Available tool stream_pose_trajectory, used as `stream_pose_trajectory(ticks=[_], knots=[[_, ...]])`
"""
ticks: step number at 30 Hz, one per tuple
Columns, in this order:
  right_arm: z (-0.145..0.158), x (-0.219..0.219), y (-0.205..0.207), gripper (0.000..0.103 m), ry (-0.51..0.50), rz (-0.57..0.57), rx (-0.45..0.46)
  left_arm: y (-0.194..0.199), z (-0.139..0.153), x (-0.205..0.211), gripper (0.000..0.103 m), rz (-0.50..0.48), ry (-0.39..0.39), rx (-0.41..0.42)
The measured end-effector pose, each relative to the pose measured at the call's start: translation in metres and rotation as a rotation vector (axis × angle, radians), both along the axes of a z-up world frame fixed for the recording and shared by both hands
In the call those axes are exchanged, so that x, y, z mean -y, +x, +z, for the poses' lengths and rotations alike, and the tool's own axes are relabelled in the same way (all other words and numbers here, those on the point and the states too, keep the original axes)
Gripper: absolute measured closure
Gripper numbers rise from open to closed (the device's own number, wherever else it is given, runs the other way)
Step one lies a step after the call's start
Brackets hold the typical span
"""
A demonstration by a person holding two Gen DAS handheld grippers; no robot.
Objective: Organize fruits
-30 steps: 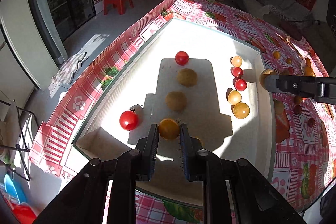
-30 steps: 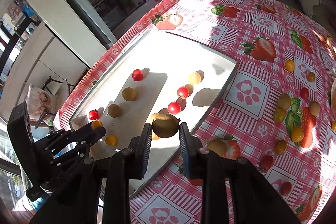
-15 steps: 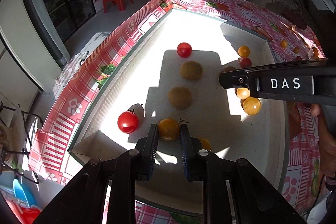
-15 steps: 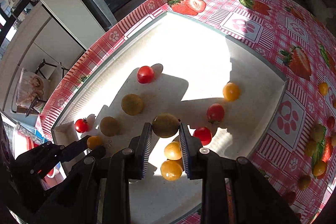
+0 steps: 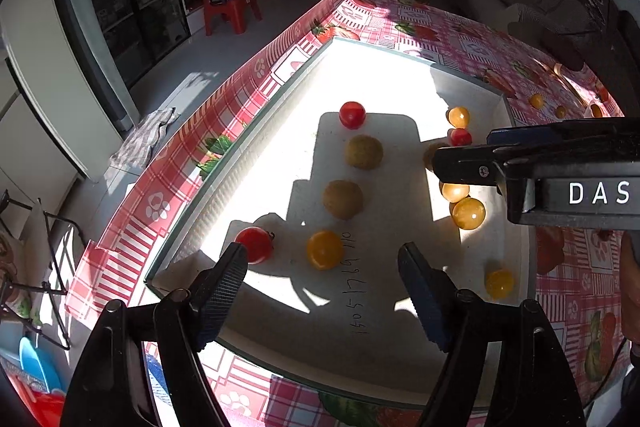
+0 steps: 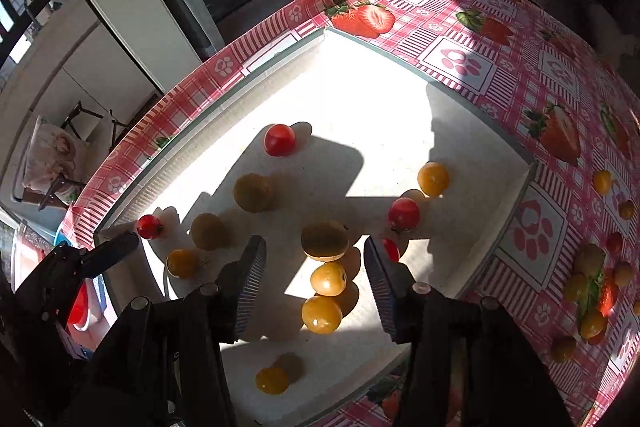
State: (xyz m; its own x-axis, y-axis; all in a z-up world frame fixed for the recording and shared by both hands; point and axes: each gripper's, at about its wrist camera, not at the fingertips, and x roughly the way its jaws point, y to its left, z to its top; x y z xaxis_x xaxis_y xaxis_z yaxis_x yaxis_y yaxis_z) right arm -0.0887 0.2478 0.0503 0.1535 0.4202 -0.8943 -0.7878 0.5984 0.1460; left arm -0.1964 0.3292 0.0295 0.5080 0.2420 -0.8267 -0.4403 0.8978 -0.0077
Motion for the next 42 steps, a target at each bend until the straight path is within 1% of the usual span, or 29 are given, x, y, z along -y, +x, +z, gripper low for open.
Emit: stream_pose_trajectory(ticks=[2, 4, 5, 7, 9, 12, 19, 24, 28, 34, 42], knots=[[0.008, 0.007, -0.005, 0.027, -0.001, 0.0, 0.028, -0.002, 0.001, 0.002, 0.024, 0.0, -0.003, -0.001], [0.015, 0.014, -0.01, 0.022, -0.003, -0.001, 0.041, -0.005, 0.004, 0.005, 0.024, 0.001, -0.006, 0.012], [0.016, 0.017, -0.011, 0.022, -0.005, -0.003, 0.044, -0.007, 0.005, 0.007, 0.024, 0.002, -0.008, 0.019], [0.019, 0.022, -0.013, 0.021, -0.015, -0.008, 0.044, -0.011, 0.008, 0.01, 0.0, 0.005, -0.015, 0.032], [0.021, 0.028, -0.017, 0.018, -0.021, -0.01, 0.043, -0.015, 0.01, 0.013, 0.0, 0.001, -0.01, 0.05], [0.023, 0.034, -0.019, 0.012, -0.032, -0.013, 0.053, -0.017, 0.011, 0.017, 0.0, -0.002, -0.008, 0.046], [0.028, 0.047, -0.023, 0.012, -0.044, -0.042, 0.08, -0.02, 0.013, 0.027, 0.0, 0.002, -0.007, 0.022], [0.032, 0.055, -0.027, 0.012, -0.052, -0.054, 0.104, -0.027, 0.021, 0.035, 0.0, -0.007, -0.019, 0.056], [0.035, 0.06, -0.029, 0.012, -0.047, -0.06, 0.114, -0.031, 0.028, 0.042, 0.0, -0.013, 0.005, 0.068], [0.04, 0.065, -0.032, 0.012, -0.036, -0.068, 0.133, -0.033, 0.034, 0.05, 0.0, -0.022, 0.022, 0.073], [0.041, 0.069, -0.037, 0.012, -0.02, -0.061, 0.121, -0.035, 0.035, 0.059, 0.0, -0.031, 0.039, 0.063]])
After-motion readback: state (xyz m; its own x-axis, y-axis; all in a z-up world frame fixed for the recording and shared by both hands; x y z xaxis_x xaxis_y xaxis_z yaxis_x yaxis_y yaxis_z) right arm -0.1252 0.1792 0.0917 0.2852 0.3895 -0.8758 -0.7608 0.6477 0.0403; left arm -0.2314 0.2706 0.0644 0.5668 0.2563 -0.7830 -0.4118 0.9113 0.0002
